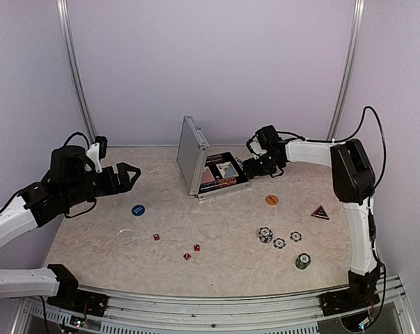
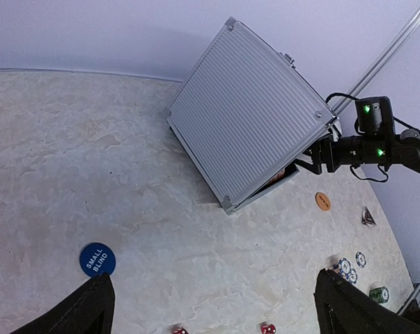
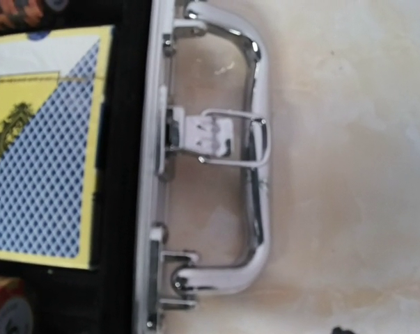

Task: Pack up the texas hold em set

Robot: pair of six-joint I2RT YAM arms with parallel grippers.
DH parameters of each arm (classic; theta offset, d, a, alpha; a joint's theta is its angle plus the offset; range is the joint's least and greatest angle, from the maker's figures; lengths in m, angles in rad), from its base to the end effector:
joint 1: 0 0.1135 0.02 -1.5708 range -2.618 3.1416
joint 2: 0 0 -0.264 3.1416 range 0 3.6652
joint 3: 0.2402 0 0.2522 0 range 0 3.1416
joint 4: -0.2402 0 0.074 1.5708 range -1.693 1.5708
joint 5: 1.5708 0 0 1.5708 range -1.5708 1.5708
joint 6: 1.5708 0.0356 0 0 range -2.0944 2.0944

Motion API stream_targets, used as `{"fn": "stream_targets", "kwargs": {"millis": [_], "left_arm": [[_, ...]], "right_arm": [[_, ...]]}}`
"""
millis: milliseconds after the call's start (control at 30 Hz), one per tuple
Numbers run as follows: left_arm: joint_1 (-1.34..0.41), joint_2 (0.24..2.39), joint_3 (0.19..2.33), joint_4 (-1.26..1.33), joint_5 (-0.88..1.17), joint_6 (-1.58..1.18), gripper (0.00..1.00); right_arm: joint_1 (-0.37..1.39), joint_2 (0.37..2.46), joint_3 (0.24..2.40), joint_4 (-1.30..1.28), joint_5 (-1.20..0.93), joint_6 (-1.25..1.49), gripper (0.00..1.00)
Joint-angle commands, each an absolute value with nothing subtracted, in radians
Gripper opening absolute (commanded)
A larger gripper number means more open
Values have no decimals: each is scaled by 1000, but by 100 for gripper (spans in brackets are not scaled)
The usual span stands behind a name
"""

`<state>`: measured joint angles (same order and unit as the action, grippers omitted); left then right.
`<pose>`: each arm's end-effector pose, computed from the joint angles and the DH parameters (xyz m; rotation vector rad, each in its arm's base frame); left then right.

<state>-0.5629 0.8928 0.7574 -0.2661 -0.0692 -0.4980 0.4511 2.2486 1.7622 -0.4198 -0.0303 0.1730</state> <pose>0.1756 -0.1079 0.3027 0.0193 2.0244 -0.6173 0.4475 0.2180 0.1714 -0.3596 2.4755 0.3011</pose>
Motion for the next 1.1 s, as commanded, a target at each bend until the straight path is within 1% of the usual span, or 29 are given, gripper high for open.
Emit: {"fn": "stream_targets", "kwargs": {"millis": [0,633,900,1067], "left_arm": [[-569,899,748,-259,-83,-506,99],[-572,914,759,-251,-75,-505,99],[-577,922,768,-247,-71,-505,99],[-580,920,770,-250,-74,-503,99]], "right_arm": [[473,2281,1798,-446,-8,156,74],[494,2301,1794,-543,54,121,79],[524,2293,1758,-588,58,97,79],[549,2257,1694,-581,52,106,80]]}}
